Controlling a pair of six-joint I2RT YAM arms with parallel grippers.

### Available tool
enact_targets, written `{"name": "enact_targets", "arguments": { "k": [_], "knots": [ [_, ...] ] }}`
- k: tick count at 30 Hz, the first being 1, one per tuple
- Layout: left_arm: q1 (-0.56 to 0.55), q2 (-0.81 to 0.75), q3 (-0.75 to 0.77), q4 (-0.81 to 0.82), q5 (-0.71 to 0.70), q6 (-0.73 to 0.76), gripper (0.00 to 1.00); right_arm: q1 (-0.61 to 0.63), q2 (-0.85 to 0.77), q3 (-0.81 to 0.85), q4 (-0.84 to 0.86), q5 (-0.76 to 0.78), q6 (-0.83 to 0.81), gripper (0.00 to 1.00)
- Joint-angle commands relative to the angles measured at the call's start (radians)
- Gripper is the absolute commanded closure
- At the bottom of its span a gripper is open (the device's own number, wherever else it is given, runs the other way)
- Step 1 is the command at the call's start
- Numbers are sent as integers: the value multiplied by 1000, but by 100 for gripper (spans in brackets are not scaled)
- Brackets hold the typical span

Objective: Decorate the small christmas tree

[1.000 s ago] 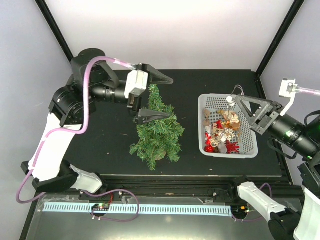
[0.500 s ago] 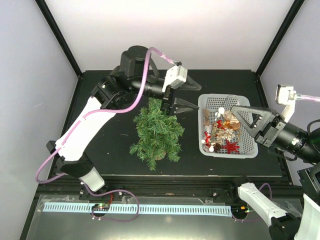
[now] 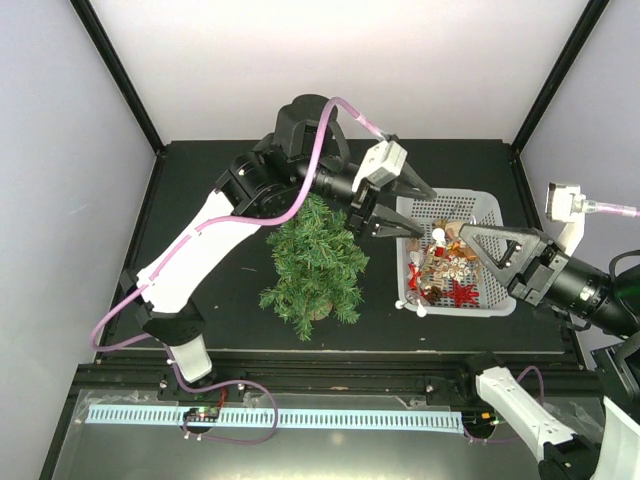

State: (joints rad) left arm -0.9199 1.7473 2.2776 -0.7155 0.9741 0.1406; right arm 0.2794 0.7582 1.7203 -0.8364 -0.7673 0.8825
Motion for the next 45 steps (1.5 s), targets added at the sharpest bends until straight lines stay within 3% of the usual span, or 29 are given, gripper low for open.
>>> {"name": "enact_targets", "arguments": {
  "k": [1,20,23,27,32,34,39,45],
  "knots": [
    [-38,23,53,18,91,2,33,2,-20,-22,37,-7,27,99],
    [-70,91,75,-9,85,46,40,3,-14,-54,136,-44,75,99],
    [-70,102,86,4,90,37,47,3,-20,-57,138,-48,80,99],
    [-73,113,97,22,117,24,75,3,-32,-75,147,-53,88,99],
    [-82,117,100,26,112,16,86,4,-42,-88,144,-56,86,99],
    [-86,114,100,19,98,21,97,3,-46,-91,133,-49,78,99],
    [-85,84,99,-59,1,106,98,3,-59,-105,125,-43,64,99],
    [-85,7,99,-165,-265,289,98,3,-92,-137,89,-24,19,99]
  ]
}}
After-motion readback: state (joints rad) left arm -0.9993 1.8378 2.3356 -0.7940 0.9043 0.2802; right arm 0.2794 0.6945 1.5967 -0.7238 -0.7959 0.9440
